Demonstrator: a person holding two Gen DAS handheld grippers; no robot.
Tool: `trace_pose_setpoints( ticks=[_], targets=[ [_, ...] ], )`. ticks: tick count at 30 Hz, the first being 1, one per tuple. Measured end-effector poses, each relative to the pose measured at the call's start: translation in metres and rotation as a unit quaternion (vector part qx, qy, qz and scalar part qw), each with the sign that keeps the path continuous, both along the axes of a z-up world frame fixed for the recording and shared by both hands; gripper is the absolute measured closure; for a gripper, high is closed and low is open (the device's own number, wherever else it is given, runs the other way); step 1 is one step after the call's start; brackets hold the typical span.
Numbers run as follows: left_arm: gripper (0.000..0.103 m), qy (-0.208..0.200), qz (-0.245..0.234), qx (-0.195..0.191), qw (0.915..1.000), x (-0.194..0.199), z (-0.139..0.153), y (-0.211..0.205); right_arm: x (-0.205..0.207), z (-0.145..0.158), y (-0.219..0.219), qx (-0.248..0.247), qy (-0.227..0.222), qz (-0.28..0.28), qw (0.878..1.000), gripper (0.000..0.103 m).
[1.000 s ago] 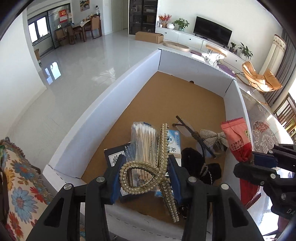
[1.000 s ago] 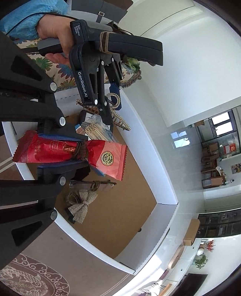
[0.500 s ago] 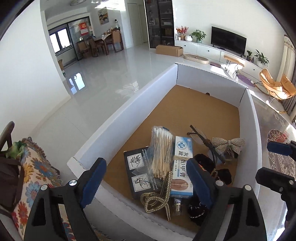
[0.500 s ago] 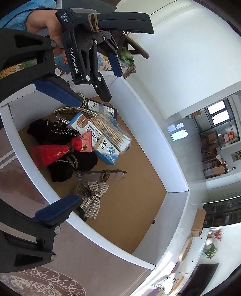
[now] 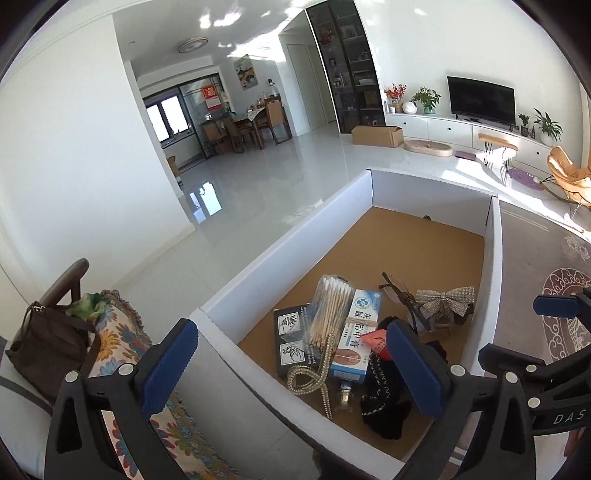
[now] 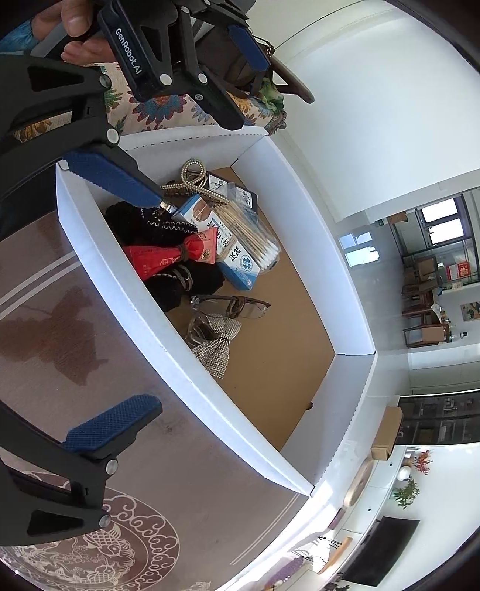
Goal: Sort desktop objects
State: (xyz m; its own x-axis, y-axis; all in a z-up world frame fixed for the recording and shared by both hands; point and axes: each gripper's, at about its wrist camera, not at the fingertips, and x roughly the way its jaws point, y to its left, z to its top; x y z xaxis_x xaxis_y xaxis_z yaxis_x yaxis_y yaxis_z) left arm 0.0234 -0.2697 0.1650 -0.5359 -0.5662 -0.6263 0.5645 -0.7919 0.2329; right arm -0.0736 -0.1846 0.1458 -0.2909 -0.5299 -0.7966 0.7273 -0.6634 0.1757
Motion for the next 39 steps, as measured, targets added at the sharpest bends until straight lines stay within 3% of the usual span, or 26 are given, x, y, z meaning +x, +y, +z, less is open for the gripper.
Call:
trace_pose_setpoints(
  ticks=[11, 19, 28, 34, 39],
  targets=[
    [0.0, 0.006, 0.008, 0.079, 0.9968, 0.004, -0.01, -0.015, -0.004, -0.005, -0.007, 0.016, 0.003, -0.007, 1.0, 0.001],
    [0.0, 0.003, 0.022, 0.105, 0.9943, 0.002, -0.021, -0.028, -0.014, -0.006, -0.006, 0.029, 0.005, -0.016, 0.999, 0.001],
    [0.0, 0.002, 0.039, 0.107, 0.9935, 0.003, -0.028, -0.038, -0.011, -0.015, -0.012, 0.041, 0.004, -0.007, 0.999, 0.002],
    [0.0, 0.0, 0.038, 0.134, 0.9902, 0.003, -0.032, -0.042, -0.01, -0.019, -0.013, 0.045, 0.002, -0.006, 0.999, 0.002],
    [0.0, 0.02, 0.051, 0.114, 0.992, 0.008, -0.03, -0.04, -0.01, -0.016, -0.012, 0.044, 0.006, -0.008, 0.999, 0.002]
  ],
)
